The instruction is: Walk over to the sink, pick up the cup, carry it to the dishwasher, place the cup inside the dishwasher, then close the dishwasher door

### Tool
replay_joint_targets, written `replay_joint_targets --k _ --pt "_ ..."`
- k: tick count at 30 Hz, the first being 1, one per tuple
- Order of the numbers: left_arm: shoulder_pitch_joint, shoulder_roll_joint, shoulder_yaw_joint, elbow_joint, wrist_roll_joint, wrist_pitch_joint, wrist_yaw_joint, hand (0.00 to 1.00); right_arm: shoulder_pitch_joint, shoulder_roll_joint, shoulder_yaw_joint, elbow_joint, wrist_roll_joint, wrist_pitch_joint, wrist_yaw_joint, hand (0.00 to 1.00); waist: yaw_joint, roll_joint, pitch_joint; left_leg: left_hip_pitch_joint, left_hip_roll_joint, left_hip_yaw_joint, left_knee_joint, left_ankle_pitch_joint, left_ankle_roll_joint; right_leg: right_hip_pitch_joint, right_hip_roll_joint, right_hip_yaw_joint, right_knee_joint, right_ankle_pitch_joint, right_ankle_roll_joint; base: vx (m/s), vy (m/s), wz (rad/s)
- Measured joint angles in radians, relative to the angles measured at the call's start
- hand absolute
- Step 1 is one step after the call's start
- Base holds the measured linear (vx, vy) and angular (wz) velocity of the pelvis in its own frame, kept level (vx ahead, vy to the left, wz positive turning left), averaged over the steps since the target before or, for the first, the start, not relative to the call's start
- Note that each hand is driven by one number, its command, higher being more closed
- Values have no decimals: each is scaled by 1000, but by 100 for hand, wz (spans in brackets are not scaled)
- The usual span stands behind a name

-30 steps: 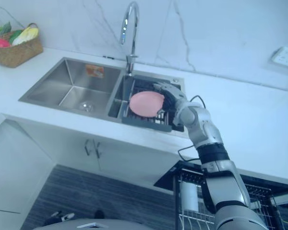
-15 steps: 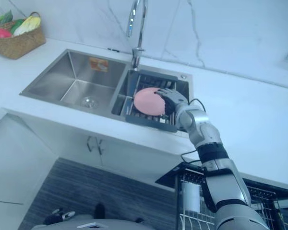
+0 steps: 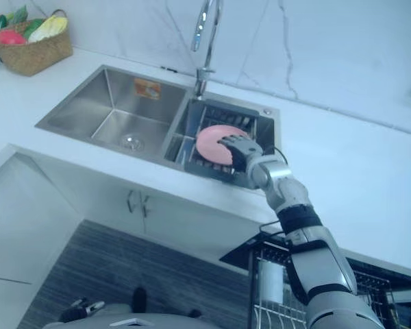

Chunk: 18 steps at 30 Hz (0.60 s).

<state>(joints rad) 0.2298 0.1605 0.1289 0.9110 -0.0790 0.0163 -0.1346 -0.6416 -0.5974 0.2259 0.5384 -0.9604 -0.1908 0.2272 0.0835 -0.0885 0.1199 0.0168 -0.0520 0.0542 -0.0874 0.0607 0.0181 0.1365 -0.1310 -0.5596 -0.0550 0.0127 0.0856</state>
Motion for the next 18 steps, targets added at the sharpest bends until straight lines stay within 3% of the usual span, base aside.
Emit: replay_joint_targets --k 5,13,18 --pt "0 7 9 0 -7 0 0 0 -7 0 0 0 -11 14 -10 0 3 -16 2 -4 -2 -5 0 1 3 -4 -1 -3 2 -2 3 46 -3 2" --pt "-1 6 9 -10 -14 -3 0 0 -16 0 1 108 -10 82 -40 0 27 -16 8 -34 -6 -31 1 15 -5 -31 -1 -34 5 -5 2 31 -9 11" --pt "1 6 9 -10 -29 -3 0 0 -47 0 1 109 -10 91 -65 0 25 -14 10 -32 -6 -36 0 18 -4 -31 -3 -34 12 -6 1 0 0 0"
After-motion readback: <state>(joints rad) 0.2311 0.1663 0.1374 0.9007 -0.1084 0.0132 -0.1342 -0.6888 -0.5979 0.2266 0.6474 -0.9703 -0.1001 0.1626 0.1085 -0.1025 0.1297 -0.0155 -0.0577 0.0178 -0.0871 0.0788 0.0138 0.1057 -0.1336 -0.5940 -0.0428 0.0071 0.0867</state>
